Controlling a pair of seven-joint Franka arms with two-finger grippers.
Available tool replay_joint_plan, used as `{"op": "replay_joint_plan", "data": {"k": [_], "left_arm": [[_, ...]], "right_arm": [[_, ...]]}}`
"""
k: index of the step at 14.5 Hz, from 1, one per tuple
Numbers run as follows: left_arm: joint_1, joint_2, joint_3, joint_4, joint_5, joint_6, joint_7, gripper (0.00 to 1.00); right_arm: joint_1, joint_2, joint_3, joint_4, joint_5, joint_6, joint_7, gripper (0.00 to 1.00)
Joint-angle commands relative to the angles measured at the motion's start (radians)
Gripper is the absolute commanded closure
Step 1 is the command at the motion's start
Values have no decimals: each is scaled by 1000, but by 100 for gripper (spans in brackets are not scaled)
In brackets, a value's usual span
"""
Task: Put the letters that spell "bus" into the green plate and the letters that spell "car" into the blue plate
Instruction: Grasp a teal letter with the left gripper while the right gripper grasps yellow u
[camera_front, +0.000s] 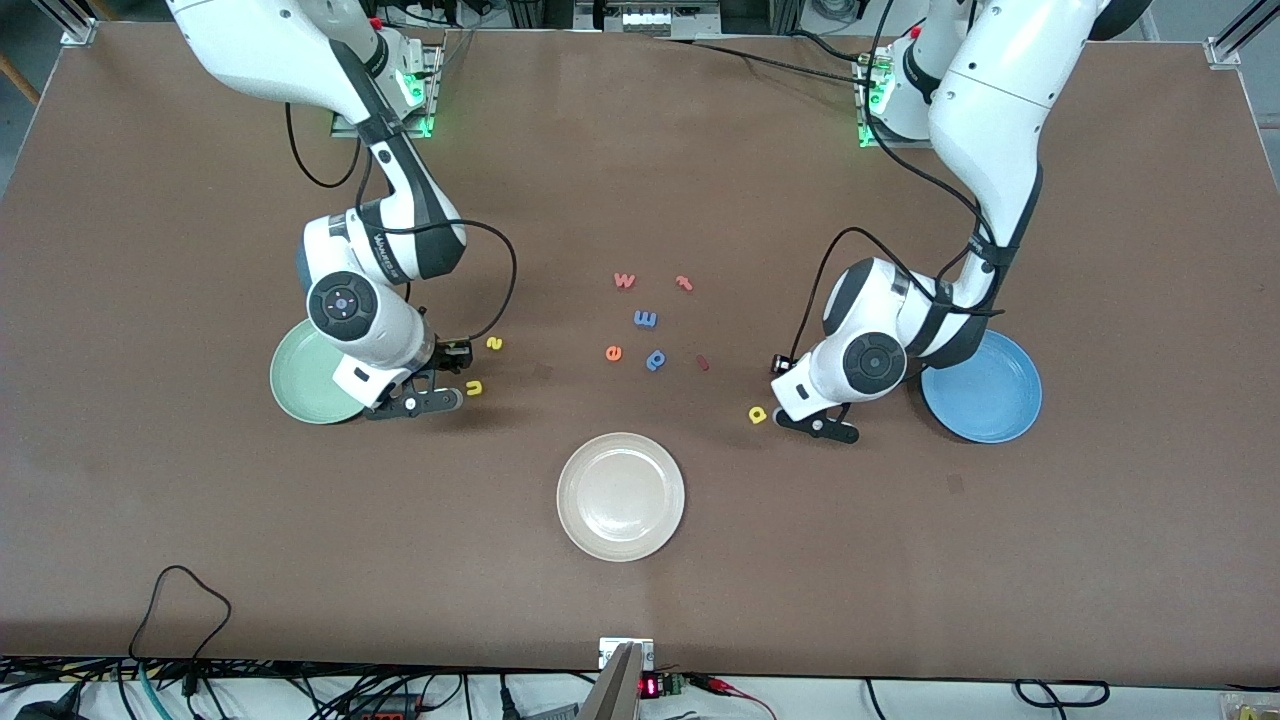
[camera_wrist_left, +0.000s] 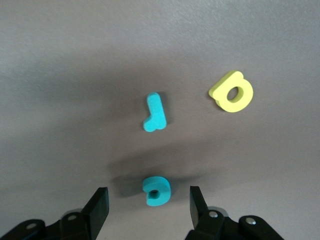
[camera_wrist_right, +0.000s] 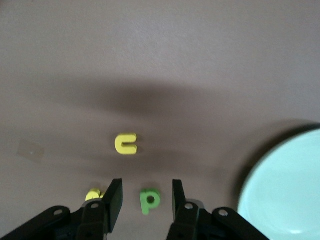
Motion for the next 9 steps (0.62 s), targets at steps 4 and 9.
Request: {"op": "replay_joint_plan", "data": {"k": [4,9], "left_arm": [[-17,20,6,20,8,-8,-21,40],[-18,34,6,21,14,-6,-21,55]], "right_arm": [[19,56,-6,15,23,101,12,51],[46,94,-6,18,40,142,14,51]]}}
